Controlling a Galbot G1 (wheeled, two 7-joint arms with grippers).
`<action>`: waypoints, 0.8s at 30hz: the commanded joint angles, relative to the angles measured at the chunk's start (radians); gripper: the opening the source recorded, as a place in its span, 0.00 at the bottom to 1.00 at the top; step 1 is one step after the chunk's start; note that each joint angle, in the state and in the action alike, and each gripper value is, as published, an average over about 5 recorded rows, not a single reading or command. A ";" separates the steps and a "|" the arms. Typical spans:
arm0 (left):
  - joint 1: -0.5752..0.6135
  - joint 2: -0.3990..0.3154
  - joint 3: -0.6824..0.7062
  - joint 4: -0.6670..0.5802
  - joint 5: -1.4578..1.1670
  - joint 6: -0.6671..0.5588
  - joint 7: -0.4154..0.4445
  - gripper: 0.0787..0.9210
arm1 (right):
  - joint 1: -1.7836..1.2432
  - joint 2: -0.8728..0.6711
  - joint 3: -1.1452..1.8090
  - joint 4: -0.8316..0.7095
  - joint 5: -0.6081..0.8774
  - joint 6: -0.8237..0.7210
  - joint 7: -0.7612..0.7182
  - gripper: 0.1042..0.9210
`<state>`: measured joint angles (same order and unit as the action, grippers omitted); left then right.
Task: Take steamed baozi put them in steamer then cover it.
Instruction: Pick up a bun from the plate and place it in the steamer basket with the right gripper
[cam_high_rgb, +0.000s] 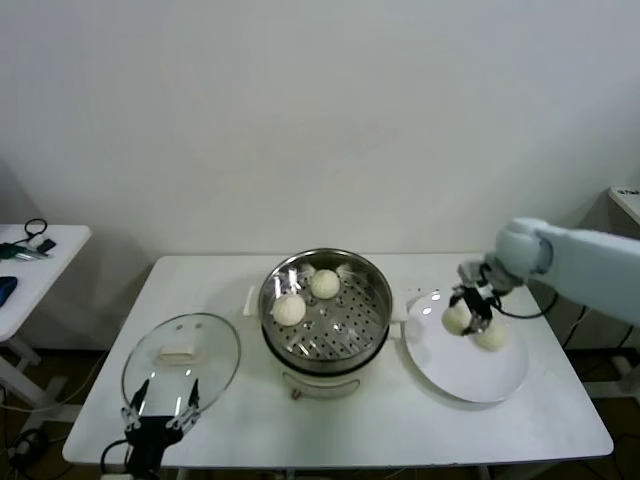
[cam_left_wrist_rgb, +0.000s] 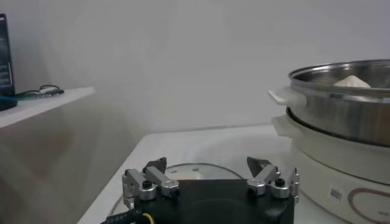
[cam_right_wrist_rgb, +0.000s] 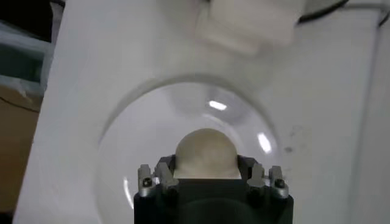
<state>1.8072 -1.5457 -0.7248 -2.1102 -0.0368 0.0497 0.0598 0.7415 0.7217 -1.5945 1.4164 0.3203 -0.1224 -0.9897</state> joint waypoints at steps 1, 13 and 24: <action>0.001 0.001 0.003 -0.001 0.001 -0.001 0.000 0.88 | 0.471 0.223 -0.152 0.145 0.042 0.294 -0.028 0.69; 0.010 0.007 -0.013 -0.014 -0.001 -0.003 0.001 0.88 | 0.221 0.455 -0.013 0.308 -0.263 0.370 0.098 0.69; 0.020 0.008 -0.033 -0.023 -0.010 -0.006 0.000 0.88 | 0.009 0.575 -0.014 0.210 -0.382 0.379 0.151 0.70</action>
<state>1.8273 -1.5383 -0.7563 -2.1331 -0.0468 0.0438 0.0601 0.8854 1.1639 -1.6185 1.6383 0.0653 0.2068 -0.8839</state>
